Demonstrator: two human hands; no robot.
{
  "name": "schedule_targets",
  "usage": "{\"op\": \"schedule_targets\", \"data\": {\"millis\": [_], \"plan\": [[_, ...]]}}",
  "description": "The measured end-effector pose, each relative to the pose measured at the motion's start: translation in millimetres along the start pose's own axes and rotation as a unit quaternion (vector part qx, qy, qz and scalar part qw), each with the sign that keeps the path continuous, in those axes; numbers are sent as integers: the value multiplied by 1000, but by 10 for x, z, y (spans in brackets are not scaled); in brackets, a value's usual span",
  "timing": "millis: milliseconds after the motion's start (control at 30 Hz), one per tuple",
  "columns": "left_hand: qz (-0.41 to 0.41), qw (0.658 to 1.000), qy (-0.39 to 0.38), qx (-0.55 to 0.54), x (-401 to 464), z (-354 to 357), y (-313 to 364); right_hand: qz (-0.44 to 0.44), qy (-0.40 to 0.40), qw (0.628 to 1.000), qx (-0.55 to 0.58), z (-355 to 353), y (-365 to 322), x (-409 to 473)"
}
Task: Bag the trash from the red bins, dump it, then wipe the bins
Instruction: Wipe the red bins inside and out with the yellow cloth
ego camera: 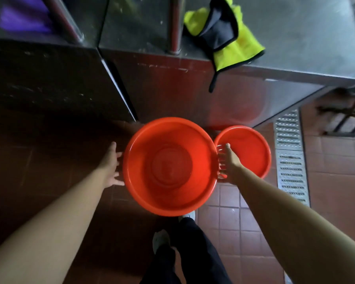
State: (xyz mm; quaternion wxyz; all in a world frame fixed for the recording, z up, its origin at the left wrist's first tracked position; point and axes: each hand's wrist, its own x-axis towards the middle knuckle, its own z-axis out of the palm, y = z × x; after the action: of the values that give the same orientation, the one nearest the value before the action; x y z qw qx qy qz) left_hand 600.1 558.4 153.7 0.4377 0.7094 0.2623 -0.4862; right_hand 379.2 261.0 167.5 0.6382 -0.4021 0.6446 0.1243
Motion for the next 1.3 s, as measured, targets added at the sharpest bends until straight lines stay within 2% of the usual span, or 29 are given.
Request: {"op": "schedule_targets", "data": {"millis": [167, 367, 600, 733, 933, 1200, 1300], "plan": [[26, 999, -16, 34, -1045, 65, 202, -34, 6, 999, -10, -441, -169, -1094], [63, 994, -60, 66, -2282, 266, 483, -92, 57, 994, -16, -1036, -396, -2337], [158, 971, -94, 152, -3248, 804, 1092, -168, 118, 979, 7, -1755, -785, -3281], [178, 966, -136, 130, -3705, 1238, 1483, -198, 160, 967, 12, -2190, -1108, -3597], [217, 956, -132, 144, -4146, 1909, 2121, -225, 186, 956, 17, -2837, -1757, -3790], [292, 938, -65, 175, -4555, 2822, 3044, -273, 210, 937, -60, -3475, -2930, -3720], [305, 940, -47, 146, -4480, 3097, 3267, -278, 228, 928, -96, -3620, -3308, -3547]]}}
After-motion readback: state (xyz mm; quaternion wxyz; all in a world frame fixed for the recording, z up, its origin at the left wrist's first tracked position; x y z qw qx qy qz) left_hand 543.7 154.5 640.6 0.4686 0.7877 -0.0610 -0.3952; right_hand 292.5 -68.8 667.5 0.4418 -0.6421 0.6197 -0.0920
